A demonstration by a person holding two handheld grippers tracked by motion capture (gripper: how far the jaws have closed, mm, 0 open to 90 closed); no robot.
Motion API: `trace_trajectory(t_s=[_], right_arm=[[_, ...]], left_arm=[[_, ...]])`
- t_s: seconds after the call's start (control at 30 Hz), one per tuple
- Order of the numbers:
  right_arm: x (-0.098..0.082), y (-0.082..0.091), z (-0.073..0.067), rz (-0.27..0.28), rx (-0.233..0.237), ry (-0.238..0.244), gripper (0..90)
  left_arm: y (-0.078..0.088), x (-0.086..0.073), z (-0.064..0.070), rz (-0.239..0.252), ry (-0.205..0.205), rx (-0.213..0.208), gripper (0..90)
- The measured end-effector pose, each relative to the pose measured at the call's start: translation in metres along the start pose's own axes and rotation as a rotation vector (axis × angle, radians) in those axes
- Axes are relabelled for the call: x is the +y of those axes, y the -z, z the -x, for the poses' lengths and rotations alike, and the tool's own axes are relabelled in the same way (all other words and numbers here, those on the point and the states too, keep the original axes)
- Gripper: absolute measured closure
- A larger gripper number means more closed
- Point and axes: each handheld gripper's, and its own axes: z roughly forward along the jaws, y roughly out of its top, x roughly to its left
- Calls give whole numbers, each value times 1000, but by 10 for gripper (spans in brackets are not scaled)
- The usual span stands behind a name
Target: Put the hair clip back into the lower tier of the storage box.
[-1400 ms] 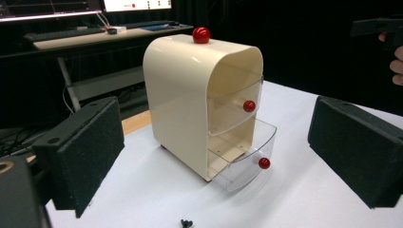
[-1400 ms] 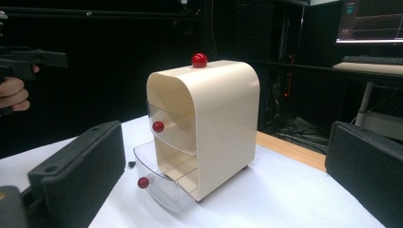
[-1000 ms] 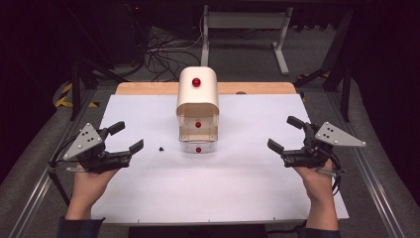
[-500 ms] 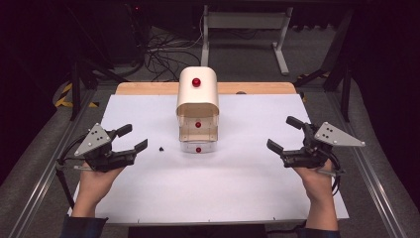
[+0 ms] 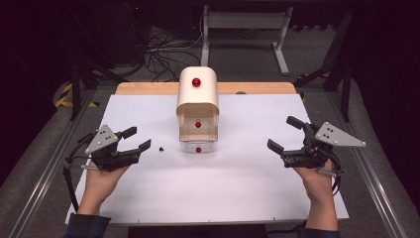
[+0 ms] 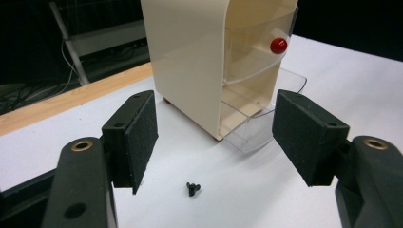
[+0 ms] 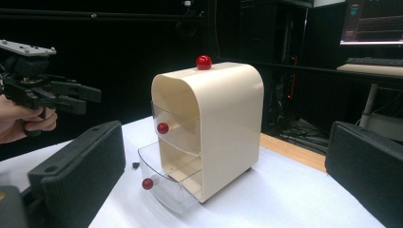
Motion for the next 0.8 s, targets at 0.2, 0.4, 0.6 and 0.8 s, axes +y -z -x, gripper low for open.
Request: trace_trajectory(t_s=[0.2,0.4,0.6,0.8], right_arm=[[0,0,0,0,-1,3,2],[0,0,0,1,0,3,1],[0,0,0,2,1,3,1],[1,1,0,5,0,2,1]], left_arm=[[-9,-6,-2,-26,0,6,364],[-19,-12,-2,-53,-4,12,387],[-26,-17,-4,-78,1,23,417],[-33,-21,-6,-103,4,21,447]])
